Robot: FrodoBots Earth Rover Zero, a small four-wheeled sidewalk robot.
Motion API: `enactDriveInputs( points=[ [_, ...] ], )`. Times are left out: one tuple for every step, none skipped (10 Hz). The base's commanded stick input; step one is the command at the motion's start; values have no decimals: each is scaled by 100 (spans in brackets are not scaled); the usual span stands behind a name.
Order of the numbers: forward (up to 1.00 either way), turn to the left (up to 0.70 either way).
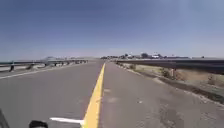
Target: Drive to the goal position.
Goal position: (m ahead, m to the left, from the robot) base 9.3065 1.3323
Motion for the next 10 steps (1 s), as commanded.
enactDriveInputs(
  points=[
    [85, 0],
    [85, 0],
    [85, 0],
    [85, 0],
    [85, 0],
    [85, 0],
    [85, 34],
    [85, 34],
    [85, 0],
    [85, 0]
  ],
)
